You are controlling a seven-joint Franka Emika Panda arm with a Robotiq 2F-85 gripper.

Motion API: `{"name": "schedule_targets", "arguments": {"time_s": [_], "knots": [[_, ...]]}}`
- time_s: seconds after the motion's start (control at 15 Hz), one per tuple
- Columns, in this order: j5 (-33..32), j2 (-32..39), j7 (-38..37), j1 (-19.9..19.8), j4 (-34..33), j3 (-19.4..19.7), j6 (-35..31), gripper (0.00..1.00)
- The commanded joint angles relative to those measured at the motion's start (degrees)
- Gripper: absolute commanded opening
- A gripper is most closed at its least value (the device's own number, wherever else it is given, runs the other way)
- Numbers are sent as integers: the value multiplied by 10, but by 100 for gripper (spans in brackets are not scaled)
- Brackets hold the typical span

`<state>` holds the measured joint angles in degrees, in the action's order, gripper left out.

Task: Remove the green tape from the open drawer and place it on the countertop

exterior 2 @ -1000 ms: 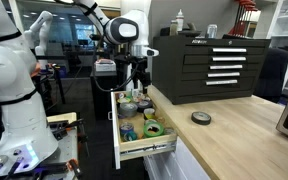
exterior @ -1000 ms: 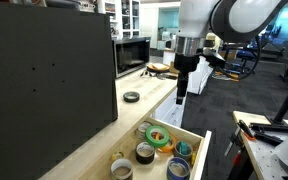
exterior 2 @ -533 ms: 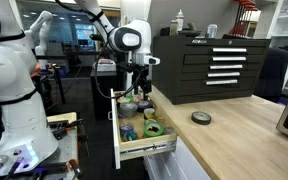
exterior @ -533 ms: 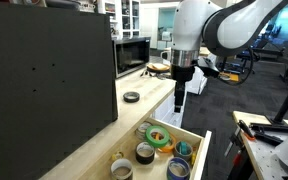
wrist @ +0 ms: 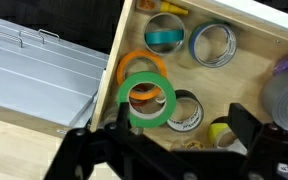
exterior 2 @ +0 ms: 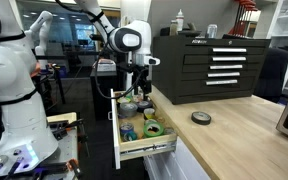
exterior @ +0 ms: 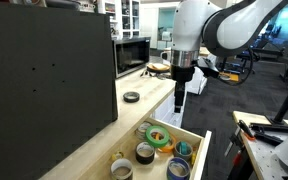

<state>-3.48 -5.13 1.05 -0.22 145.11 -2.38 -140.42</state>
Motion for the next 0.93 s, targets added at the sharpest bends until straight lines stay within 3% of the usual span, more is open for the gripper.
{"name": "schedule_targets", "arguments": {"time_s": [0.0,0.87], "knots": [[0,0,0,5,-1,5,1,100],[-5,42,13,3,-14,7,-28,100]]}}
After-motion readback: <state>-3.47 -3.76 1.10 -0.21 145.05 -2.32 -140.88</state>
